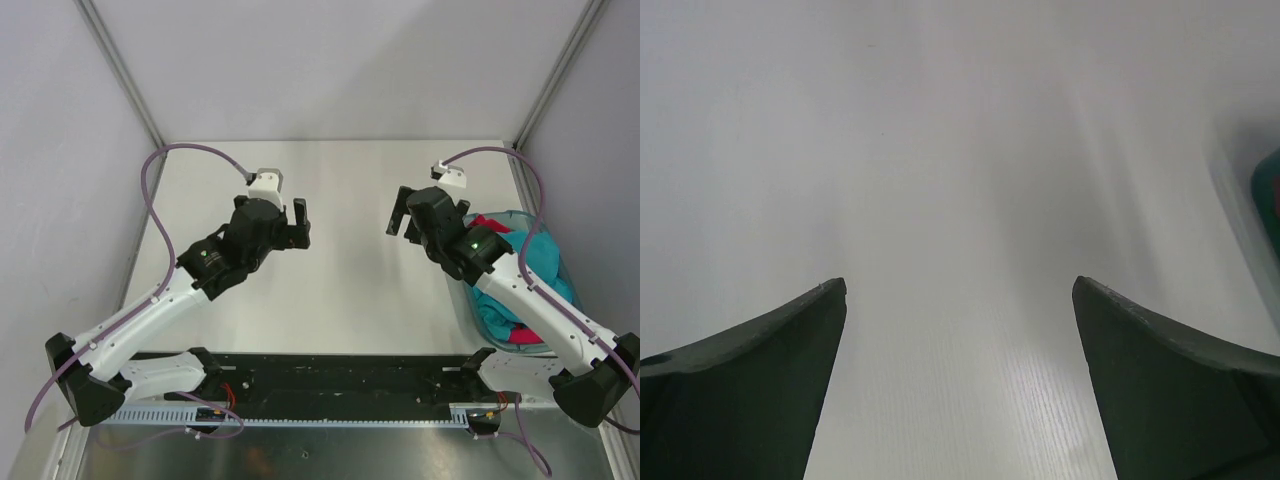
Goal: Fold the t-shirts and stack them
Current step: Grab crumpled tshirt from bin with the right arm
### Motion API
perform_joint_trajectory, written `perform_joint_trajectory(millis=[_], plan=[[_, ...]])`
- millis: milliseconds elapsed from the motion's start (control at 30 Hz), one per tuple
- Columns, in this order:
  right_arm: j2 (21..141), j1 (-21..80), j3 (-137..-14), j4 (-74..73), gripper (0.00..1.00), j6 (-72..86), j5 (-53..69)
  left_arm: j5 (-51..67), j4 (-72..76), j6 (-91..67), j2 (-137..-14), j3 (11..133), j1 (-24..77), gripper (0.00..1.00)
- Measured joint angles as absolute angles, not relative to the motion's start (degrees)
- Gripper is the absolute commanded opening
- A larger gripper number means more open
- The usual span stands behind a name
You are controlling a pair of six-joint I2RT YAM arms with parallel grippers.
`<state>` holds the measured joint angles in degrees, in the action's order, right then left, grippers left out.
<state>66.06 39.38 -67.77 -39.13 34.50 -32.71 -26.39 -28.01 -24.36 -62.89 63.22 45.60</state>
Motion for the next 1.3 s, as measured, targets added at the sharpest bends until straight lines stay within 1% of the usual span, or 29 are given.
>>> perform_joint_trajectory(millis=[267, 400, 567, 867, 1000, 1100, 1300], plan=[[66.08, 38.61, -67.77, -39.75, 0.99, 34.94, -32.71, -25.67, -28.93, -22.98, -62.89, 63.22, 45.60, 0.99], [66.08, 35.81, -67.77, -41.32, 0.99, 35.55, -32.51, -23.94, -28.97, -22.28, -62.87, 63.22, 45.60, 0.99], [65.63, 27.57, -67.66, -45.32, 0.99, 36.53, -32.29, -20.60, -29.39, -21.85, -62.87, 63.22, 45.60, 0.99], [59.13, 0.54, -63.00, -49.93, 0.99, 36.07, -28.58, -17.21, -29.76, -21.87, -62.87, 63.22, 45.60, 0.99], [59.79, -8.97, -61.25, -48.97, 0.99, 35.35, -24.84, -16.23, -29.78, -21.89, -62.89, 63.22, 45.60, 0.99], [62.50, -11.55, -60.64, -47.31, 0.99, 35.20, -23.42, -15.97, -29.78, -21.89, -62.89, 63.22, 45.60, 0.99], [68.51, -12.19, -58.81, -42.87, 0.97, 35.40, -22.48, -15.57, -29.76, -21.87, -63.53, 63.22, 45.60, 1.00]])
